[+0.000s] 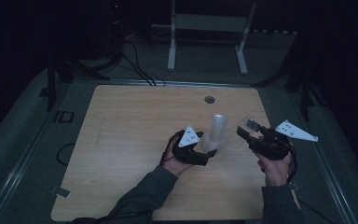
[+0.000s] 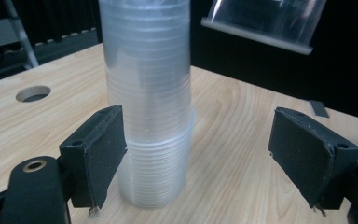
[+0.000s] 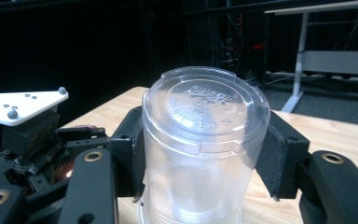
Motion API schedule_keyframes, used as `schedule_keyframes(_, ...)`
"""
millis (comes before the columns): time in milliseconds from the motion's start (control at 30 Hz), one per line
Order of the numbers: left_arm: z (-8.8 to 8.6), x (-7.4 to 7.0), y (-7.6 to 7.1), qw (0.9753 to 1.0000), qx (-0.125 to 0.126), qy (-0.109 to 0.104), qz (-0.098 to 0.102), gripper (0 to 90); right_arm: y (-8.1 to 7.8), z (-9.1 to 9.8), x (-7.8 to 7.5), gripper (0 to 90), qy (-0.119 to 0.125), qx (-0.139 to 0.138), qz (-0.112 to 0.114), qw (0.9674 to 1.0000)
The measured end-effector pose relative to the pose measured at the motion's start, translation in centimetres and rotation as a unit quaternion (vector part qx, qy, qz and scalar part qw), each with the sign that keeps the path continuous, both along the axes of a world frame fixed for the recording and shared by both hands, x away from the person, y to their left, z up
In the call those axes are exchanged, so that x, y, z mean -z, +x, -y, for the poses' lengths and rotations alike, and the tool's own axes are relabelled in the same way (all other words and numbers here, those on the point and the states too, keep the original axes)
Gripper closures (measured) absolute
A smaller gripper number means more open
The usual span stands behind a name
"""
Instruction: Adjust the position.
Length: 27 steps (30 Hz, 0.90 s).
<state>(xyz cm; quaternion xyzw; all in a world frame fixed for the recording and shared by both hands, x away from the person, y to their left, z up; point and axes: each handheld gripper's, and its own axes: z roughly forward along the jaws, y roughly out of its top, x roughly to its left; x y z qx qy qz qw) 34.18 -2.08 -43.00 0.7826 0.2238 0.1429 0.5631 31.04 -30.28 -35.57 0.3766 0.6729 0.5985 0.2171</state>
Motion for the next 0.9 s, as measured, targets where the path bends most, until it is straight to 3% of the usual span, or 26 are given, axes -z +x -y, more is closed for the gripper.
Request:
schedule_keyframes(333,0.0,-1.1,-1.0,0.9997,0.009,-0.01,0.019,18.7,-0.4,0.0,1.6,42.1,0.026,0.001,-0.017,0.9995)
schedule_keyframes(900,0.1,-1.6,-1.5,0.9994,0.016,-0.012,0.027,18.7,-0.5,-0.3,3.9,42.2,0.056,0.007,-0.05,0.9972)
